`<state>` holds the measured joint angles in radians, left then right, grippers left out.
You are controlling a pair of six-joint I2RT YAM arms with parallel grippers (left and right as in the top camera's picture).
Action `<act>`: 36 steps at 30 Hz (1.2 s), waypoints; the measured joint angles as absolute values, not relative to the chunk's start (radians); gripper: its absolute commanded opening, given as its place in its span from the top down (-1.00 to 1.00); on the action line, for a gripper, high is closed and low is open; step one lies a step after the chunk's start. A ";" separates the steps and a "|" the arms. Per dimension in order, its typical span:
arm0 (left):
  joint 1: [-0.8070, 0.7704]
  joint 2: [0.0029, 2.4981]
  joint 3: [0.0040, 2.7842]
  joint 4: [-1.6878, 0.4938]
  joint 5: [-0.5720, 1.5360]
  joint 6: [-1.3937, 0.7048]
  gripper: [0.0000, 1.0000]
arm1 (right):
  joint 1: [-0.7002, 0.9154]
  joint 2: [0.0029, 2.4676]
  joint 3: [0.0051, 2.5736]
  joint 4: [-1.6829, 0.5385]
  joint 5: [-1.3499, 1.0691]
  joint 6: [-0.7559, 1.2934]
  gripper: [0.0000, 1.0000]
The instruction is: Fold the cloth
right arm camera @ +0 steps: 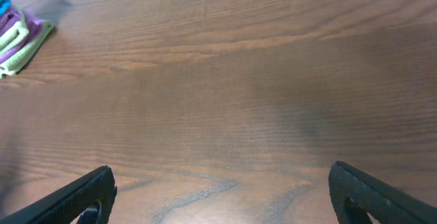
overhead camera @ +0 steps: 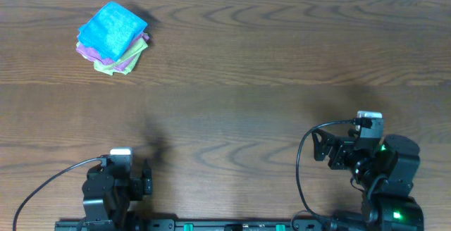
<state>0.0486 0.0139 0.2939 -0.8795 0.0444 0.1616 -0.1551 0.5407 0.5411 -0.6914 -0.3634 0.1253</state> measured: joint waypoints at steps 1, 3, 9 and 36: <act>0.049 0.014 0.294 -0.879 0.044 0.162 -0.91 | -0.155 0.541 0.541 -0.691 -0.363 0.125 -0.99; 0.049 0.014 0.294 -0.879 0.044 0.162 -0.91 | -0.155 0.540 0.541 -0.697 -0.363 0.125 -0.99; 0.049 0.014 0.294 -0.879 0.044 0.162 -0.91 | -0.150 0.484 0.540 -0.756 -0.347 0.125 -0.98; 0.049 0.011 0.294 -0.880 0.044 0.162 -0.91 | 0.020 0.033 0.171 -0.687 -0.093 0.025 -0.98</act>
